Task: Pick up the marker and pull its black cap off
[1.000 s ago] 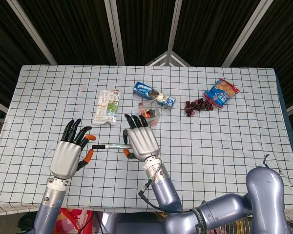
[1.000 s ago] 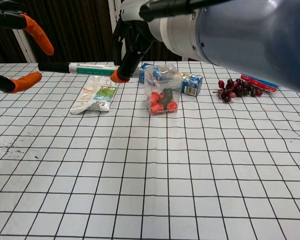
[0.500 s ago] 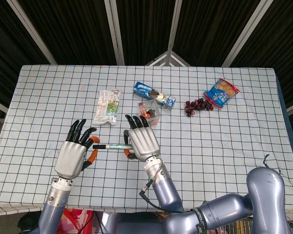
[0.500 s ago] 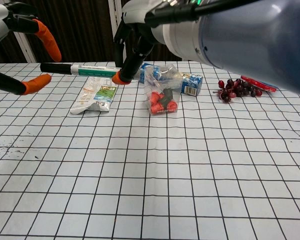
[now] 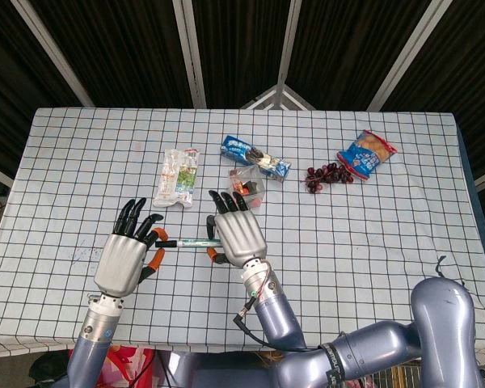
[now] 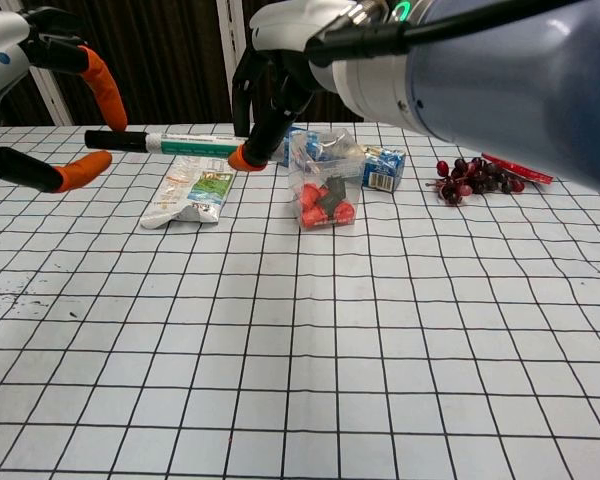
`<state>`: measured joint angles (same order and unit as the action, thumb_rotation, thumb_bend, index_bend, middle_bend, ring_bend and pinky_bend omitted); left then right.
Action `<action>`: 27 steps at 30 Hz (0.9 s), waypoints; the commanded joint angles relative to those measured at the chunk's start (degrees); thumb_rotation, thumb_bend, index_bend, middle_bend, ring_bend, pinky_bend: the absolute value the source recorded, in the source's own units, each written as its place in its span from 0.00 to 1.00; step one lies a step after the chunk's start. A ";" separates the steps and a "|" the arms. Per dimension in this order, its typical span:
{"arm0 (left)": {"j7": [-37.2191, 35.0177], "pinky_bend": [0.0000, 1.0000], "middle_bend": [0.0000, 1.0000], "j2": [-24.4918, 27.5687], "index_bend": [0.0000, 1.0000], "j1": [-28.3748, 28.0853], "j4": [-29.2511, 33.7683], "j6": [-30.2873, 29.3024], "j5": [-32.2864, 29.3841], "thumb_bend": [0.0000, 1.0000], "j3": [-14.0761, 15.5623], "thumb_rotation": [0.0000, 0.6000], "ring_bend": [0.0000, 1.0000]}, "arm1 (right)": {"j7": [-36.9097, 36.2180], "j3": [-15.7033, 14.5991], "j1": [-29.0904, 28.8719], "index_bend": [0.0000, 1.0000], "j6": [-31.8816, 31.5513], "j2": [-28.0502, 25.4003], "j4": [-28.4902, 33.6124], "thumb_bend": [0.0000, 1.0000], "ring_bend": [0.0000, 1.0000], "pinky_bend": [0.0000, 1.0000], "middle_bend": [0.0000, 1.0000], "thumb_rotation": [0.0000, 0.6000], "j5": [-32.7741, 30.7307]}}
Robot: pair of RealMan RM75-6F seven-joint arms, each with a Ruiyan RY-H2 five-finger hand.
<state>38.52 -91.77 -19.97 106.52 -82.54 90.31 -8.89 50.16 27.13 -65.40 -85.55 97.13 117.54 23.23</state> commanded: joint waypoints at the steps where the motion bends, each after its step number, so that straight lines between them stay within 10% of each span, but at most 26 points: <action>1: 0.28 0.01 0.28 -0.28 0.51 -0.11 -0.20 0.04 -0.18 0.49 -0.01 1.00 0.00 | -0.30 -0.14 0.15 0.75 0.21 -0.17 0.01 0.36 0.06 0.00 0.07 1.00 0.17; 27: -5.64 0.01 0.30 1.41 0.55 1.99 -2.05 -3.51 0.81 0.53 1.42 1.00 0.00 | -2.56 -1.52 1.47 0.75 1.74 -0.71 -2.34 0.36 0.06 0.00 0.07 1.00 0.17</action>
<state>34.07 -90.75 -18.46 105.09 -85.51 90.86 -7.89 47.80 25.83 -64.17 -83.94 96.55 115.45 23.45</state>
